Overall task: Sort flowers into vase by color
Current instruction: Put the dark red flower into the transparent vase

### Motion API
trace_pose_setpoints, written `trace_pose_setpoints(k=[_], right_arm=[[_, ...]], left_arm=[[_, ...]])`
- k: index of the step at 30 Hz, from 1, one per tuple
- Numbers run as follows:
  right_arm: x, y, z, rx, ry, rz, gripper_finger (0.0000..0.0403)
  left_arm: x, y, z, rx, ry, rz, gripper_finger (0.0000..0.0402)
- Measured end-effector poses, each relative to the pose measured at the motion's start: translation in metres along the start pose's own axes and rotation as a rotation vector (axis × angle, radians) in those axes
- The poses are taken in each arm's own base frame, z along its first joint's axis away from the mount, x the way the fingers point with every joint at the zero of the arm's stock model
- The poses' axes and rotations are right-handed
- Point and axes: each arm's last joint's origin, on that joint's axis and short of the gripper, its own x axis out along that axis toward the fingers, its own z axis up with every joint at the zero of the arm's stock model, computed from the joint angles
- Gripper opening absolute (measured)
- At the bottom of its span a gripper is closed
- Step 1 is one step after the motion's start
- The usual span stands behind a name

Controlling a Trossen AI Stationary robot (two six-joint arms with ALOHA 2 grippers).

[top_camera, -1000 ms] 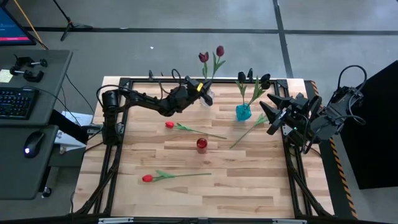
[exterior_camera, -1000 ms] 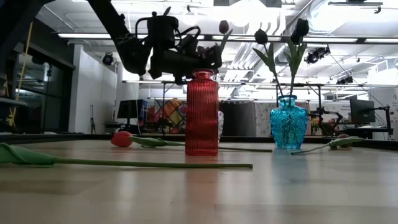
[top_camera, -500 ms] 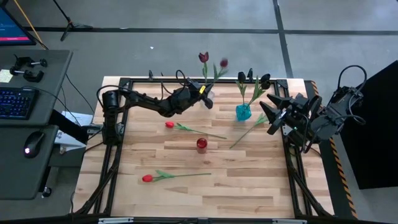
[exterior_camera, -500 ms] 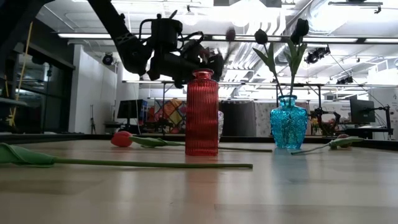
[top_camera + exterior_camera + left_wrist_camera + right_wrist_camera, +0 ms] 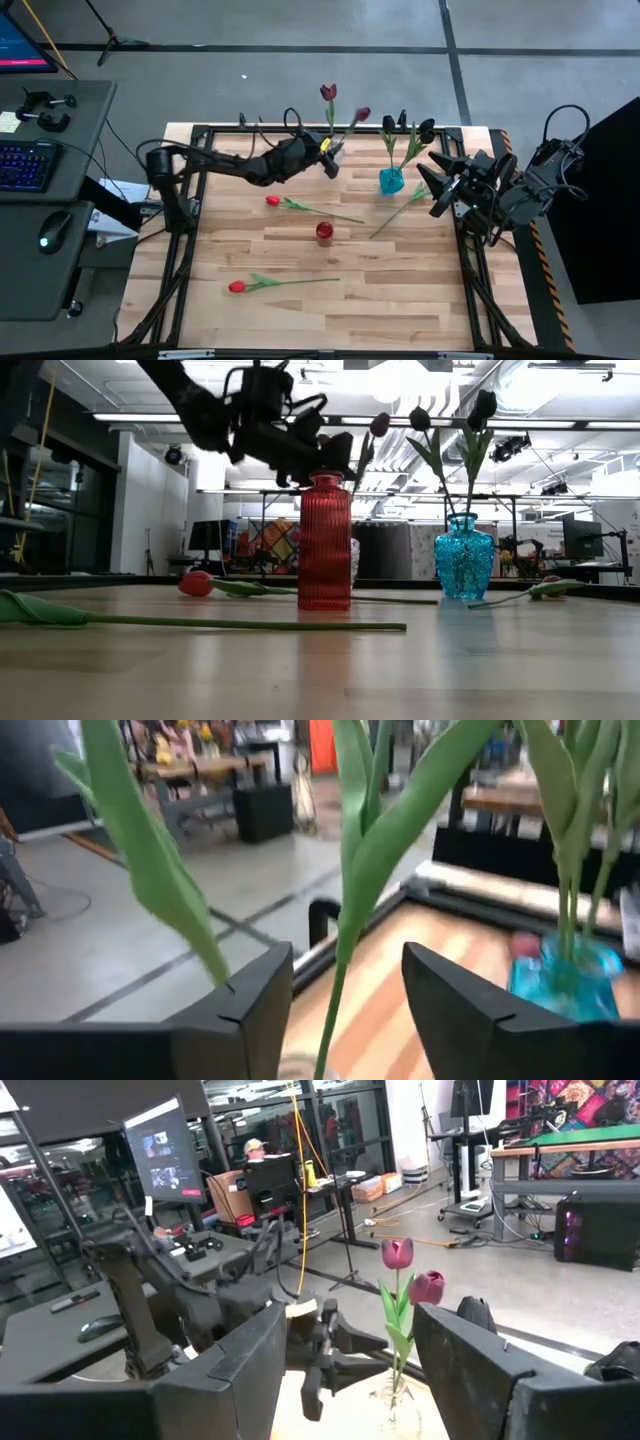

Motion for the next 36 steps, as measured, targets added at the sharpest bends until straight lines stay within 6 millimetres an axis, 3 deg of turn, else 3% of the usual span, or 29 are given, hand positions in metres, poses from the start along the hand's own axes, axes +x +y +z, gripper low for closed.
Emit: trace_pose_setpoints(k=[8, 17, 25, 31, 36], right_arm=[[0.0, 0.0, -0.001, -0.027, 0.001, -0.001, 0.0209], [0.0, -0.002, -0.004, -0.021, 0.013, -0.003, 0.0209], [0.016, -0.011, -0.027, 0.121, 0.24, 0.051, 0.0209], [0.032, -0.008, -0.047, 0.09, 0.444, 0.042, 0.0209], [0.044, 0.002, -0.066, 0.037, 0.629, 0.068, 0.0209]], left_arm=[[-0.045, 0.016, 0.033, 0.042, 0.246, -0.095, 0.0207], [-0.116, 0.03, 0.063, -0.069, 0.471, -0.182, 0.0207], [-0.161, 0.022, 0.06, -0.113, 0.684, -0.241, 0.0207], [-0.171, 0.008, 0.055, -0.103, 0.72, -0.303, 0.0207], [-0.176, 0.001, 0.036, -0.096, 0.762, -0.314, 0.0207]])
